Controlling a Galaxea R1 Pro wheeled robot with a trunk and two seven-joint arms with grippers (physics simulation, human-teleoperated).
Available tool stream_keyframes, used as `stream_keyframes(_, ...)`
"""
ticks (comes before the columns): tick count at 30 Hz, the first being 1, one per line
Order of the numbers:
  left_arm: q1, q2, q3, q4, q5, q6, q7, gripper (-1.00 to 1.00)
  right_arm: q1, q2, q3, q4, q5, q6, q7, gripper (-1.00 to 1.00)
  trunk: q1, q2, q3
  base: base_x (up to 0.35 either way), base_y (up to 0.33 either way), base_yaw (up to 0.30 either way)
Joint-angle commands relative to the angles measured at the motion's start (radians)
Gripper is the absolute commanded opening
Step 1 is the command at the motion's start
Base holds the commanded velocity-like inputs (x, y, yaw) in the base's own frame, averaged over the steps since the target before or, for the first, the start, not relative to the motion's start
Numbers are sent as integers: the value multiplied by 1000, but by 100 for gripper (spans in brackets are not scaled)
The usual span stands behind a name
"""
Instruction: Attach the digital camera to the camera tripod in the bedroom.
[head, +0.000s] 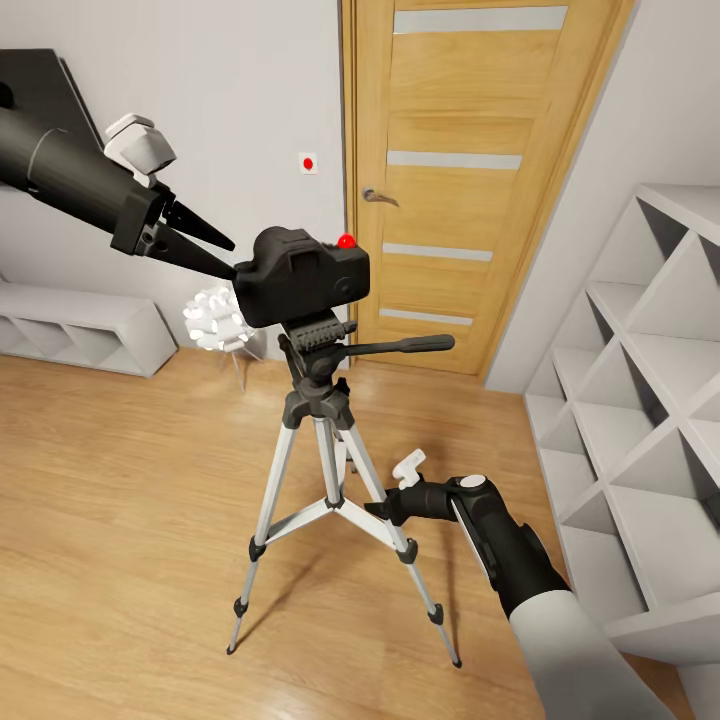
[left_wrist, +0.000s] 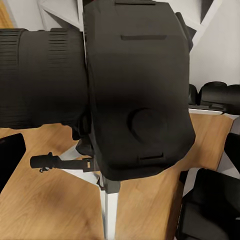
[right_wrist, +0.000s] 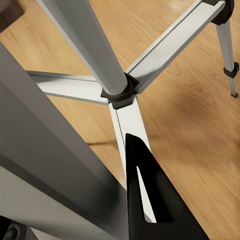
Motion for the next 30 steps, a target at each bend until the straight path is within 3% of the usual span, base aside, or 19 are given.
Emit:
stream_keyframes(1, -3, 1, -3, 0, 3, 3, -2, 100, -1, 1, -1, 0, 19, 3, 6, -100, 1, -2, -2, 0, 0, 0)
stream_keyframes(30, -3, 3, -1, 11, 3, 3, -2, 100, -1, 1, -3, -1, 19, 3, 6, -100, 1, -2, -2, 0, 0, 0)
